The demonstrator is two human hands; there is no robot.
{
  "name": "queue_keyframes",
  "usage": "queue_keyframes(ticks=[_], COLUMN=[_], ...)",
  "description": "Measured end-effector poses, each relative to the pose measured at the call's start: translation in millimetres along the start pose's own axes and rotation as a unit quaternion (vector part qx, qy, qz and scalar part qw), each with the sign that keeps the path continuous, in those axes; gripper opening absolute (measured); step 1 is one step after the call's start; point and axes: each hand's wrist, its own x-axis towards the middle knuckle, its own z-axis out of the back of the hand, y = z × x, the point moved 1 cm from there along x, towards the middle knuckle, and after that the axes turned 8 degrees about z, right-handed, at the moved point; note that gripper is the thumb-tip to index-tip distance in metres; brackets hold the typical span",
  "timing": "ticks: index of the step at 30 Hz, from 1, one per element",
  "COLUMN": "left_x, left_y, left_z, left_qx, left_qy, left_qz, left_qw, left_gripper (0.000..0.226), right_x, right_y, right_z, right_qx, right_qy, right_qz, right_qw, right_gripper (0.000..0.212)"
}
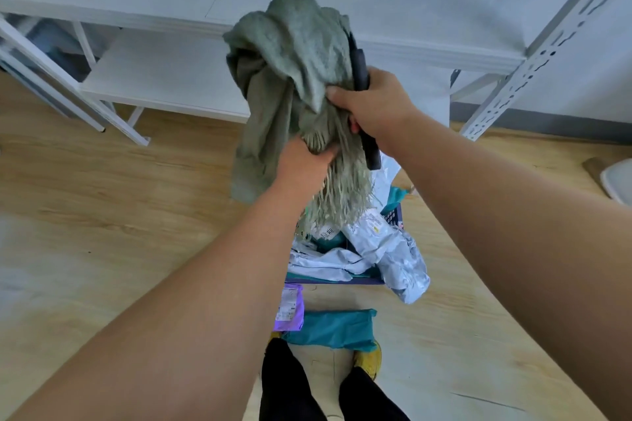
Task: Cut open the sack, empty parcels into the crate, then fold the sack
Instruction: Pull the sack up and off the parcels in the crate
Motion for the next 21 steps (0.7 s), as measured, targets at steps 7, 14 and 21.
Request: queue_keyframes(ticks=[7,14,21], left_x=[11,13,12], left_y=[-16,-25,-27], left_z=[12,20,27], left_qx=[0.027,0.157,0.141], left_qy=[-0.112,-0.094,-0.104], left_qz=[-0.073,-0.063,-0.068], left_qw=[0.991,0.981,0.982], left_gripper=[0.034,0.036,0.035], right_x=[11,13,20], right_y=[5,6,13], right_z=[-3,-6,-7], right_qx=[-0.023,-0.074,-0.055], right_qy=[-0.013,-0.029,-0.016], right_qz=[0.073,0.080,0.089], right_qw=[0.997,0.994,0.994], right_gripper=[0.018,0.021,0.022])
